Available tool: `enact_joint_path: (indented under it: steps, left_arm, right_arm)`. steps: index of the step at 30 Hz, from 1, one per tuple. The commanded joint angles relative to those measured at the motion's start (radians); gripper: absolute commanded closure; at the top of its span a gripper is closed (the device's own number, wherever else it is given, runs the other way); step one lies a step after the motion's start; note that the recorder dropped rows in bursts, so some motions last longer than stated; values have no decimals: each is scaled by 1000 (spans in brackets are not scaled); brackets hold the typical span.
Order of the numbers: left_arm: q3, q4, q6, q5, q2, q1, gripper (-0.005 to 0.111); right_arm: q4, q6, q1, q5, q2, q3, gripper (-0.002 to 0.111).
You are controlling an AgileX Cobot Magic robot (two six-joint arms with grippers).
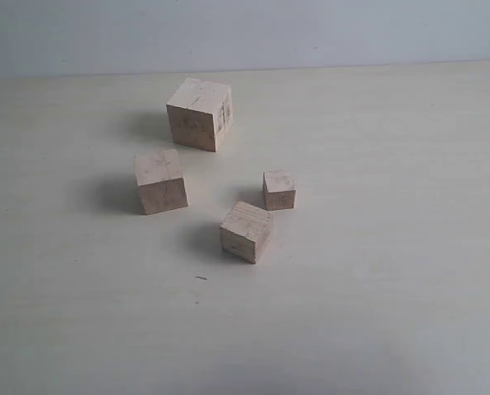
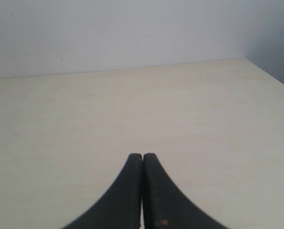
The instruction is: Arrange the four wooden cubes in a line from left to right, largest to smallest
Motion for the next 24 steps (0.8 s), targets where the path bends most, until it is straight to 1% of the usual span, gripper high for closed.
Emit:
enact_joint_path:
  steps: [1, 18, 19, 21, 24]
  left_arm:
    - [0, 6, 0, -7, -7, -9, 107]
    - [0, 6, 0, -7, -7, -9, 107]
    - [0, 6, 0, -7, -7, -9, 107]
    - [0, 6, 0, -7, -7, -9, 107]
    - [0, 6, 0, -7, -7, -9, 107]
  right_arm:
    - [2, 4, 0, -3, -7, 4, 108]
    - [2, 2, 0, -13, -7, 4, 108]
    - [2, 2, 0, -31, -7, 4, 108]
    - [9, 5, 0, -135, -7, 4, 108]
    - [63, 5, 0, -342, -7, 4, 108]
